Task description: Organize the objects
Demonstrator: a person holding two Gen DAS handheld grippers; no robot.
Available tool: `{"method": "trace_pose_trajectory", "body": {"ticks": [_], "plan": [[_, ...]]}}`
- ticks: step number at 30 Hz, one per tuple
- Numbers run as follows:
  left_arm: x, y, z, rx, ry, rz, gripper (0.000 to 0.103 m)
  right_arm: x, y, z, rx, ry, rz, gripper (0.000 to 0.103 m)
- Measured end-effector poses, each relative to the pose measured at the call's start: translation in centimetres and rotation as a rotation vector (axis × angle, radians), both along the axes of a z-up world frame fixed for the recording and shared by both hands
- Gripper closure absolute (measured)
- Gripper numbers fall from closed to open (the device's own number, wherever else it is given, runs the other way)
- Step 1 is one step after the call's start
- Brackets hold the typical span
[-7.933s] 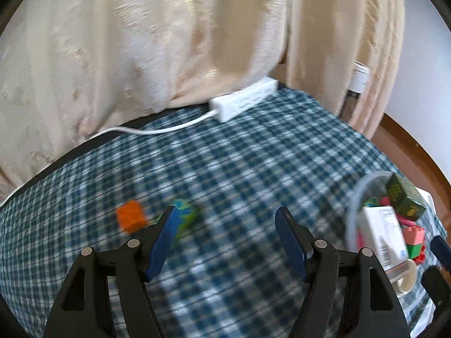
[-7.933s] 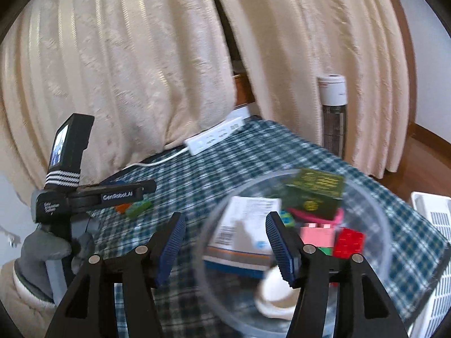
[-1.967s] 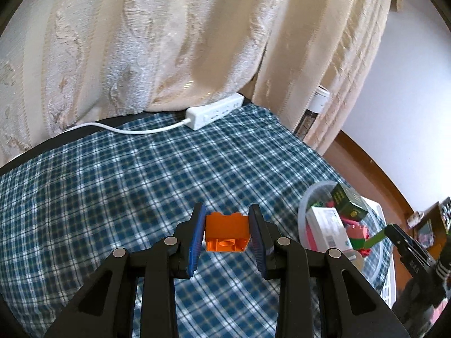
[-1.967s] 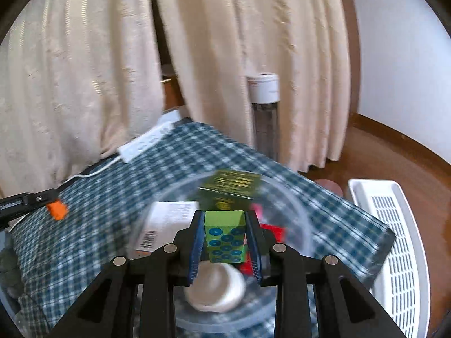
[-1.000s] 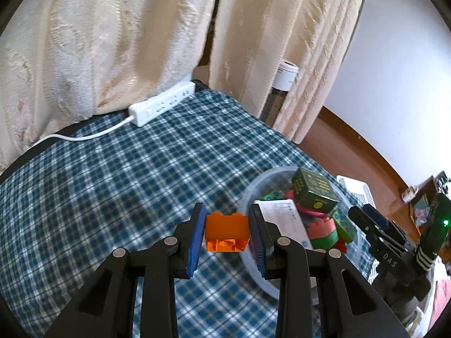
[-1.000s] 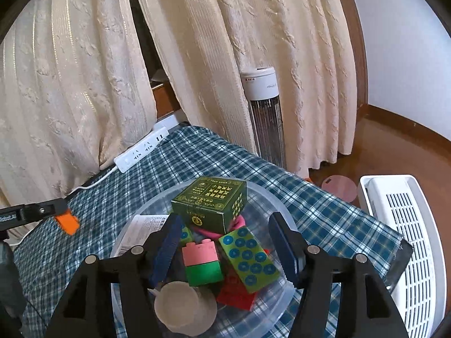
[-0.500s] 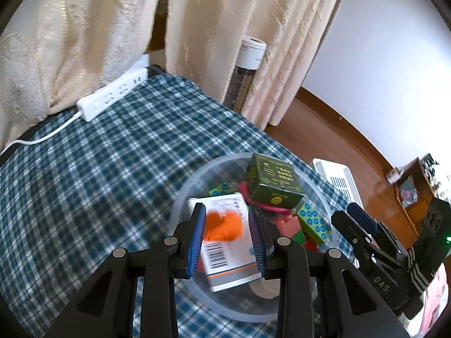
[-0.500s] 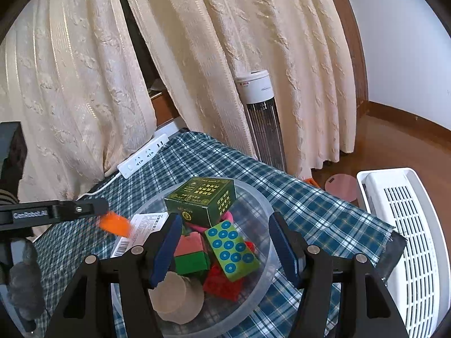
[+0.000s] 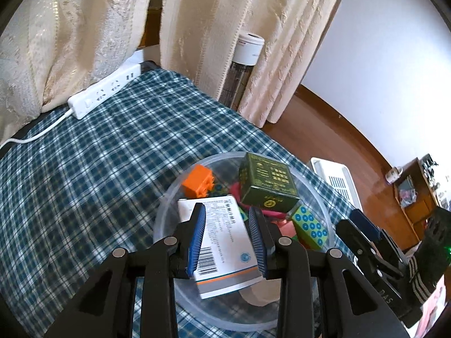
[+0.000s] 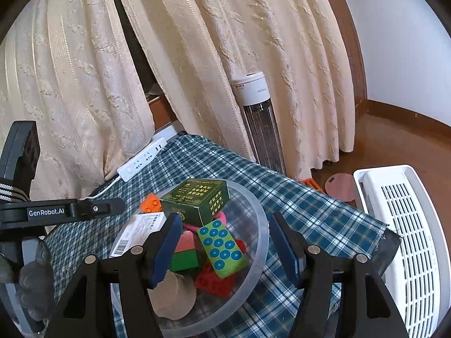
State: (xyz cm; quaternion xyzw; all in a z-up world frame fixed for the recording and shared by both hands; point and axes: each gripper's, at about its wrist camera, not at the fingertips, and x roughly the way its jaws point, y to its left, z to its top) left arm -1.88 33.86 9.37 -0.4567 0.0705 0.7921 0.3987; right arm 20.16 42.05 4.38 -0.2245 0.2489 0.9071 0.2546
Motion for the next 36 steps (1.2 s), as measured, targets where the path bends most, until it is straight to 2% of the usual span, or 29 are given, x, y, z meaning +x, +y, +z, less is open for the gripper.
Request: {"method": "trace_pose_trajectory", "body": {"ticks": [3, 5, 9, 11, 13, 17, 23, 36], "plan": [[-0.3, -0.9, 0.1, -0.008, 0.023, 0.030, 0.064, 0.0, -0.3, 0.0, -0.001, 0.002, 0.002, 0.029], [-0.3, -1.6, 0.3, -0.019, 0.065, 0.063, 0.053, 0.1, -0.6, 0.1, 0.001, 0.001, 0.003, 0.028], [0.0, -3.1, 0.7, -0.036, 0.157, 0.124, 0.038, 0.2, -1.4, 0.4, 0.012, -0.009, 0.007, 0.023], [0.2, -3.8, 0.8, -0.035, 0.185, 0.137, 0.027, 0.2, -1.8, 0.5, 0.017, -0.017, 0.010, 0.018], [0.4, -4.6, 0.7, -0.031, 0.199, 0.145, 0.023, 0.3, -2.4, 0.6, 0.021, -0.028, 0.016, 0.013], [1.1, -6.0, 0.4, -0.027, 0.207, 0.144, 0.022, 0.5, -3.5, 0.8, 0.034, -0.052, 0.033, 0.006], [2.3, -8.1, 0.2, -0.020, 0.230, 0.145, 0.021, 0.6, -6.0, 1.0, 0.059, -0.096, 0.065, 0.001], [5.0, -10.2, 0.6, -0.025, 0.293, 0.119, 0.021, 1.0, -10.4, 0.9, 0.112, -0.162, 0.053, 0.001]]}}
